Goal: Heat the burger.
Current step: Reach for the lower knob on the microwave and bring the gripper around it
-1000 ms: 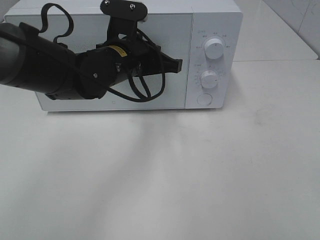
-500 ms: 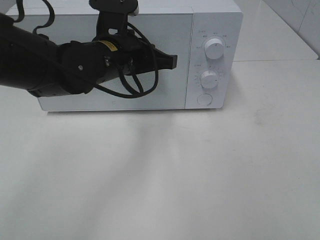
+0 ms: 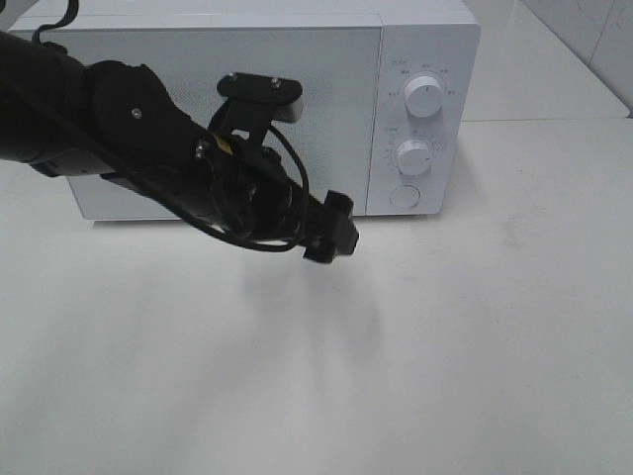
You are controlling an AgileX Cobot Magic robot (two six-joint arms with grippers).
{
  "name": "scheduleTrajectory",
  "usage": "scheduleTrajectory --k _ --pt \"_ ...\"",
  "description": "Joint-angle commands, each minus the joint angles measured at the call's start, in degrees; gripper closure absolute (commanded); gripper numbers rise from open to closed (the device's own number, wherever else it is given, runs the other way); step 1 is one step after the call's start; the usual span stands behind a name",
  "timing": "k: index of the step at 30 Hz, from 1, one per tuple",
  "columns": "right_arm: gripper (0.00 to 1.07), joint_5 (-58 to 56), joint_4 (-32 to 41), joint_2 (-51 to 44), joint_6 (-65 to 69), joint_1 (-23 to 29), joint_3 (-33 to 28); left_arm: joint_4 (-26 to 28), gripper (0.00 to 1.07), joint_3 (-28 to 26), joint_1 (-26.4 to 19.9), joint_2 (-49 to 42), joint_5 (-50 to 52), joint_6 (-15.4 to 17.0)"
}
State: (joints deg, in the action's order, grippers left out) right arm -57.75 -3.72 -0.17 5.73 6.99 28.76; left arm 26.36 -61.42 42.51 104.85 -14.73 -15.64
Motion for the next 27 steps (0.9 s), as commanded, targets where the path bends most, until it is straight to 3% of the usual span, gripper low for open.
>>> scheduleTrajectory --k 1,4,6,9,17,18,21,23,27 --pt "0.31 0.6 0.1 -1.7 -0.7 -0.3 -0.1 -2.8 0.07 -0.1 -0.7 -2.2 -11.7 -0.1" --pt "0.31 0.6 0.1 -1.7 -0.7 -0.3 -0.1 -4.4 0.07 -0.1 -1.7 -3.4 -17.0 -0.1" --pt "0.31 0.6 0.1 -1.7 -0.7 -0.3 -0.1 -5.0 0.07 -0.1 -5.1 -6.0 -25.8 1.3" --pt "0.31 0.6 0.1 -1.7 -0.7 -0.3 -0.1 -5.2 0.07 -0.1 -8.7 -8.3 -31.1 2.2" --pt "0.31 0.6 0.1 -1.7 -0.7 -0.3 -0.1 -6.2 0.07 -0.1 -17.3 -15.2 -38.3 2.9" --pt "0.31 0.6 0.1 -1.7 -0.7 -0.3 -0.1 -6.8 0.07 -0.1 -20.3 -17.3 -40.4 3.3" --pt "0.31 0.6 0.1 -1.7 -0.7 -0.3 -0.1 -6.9 0.07 -0.1 -21.5 -18.3 -41.4 3.3" --pt "0.31 0.6 0.1 -1.7 -0.7 -0.3 -0.1 -8.1 0.07 -0.1 -28.1 -22.0 -45.1 3.3" --pt "0.31 0.6 0.1 -1.7 -0.7 -0.3 -0.1 -9.1 0.07 -0.1 -32.3 -24.7 -47.4 3.4"
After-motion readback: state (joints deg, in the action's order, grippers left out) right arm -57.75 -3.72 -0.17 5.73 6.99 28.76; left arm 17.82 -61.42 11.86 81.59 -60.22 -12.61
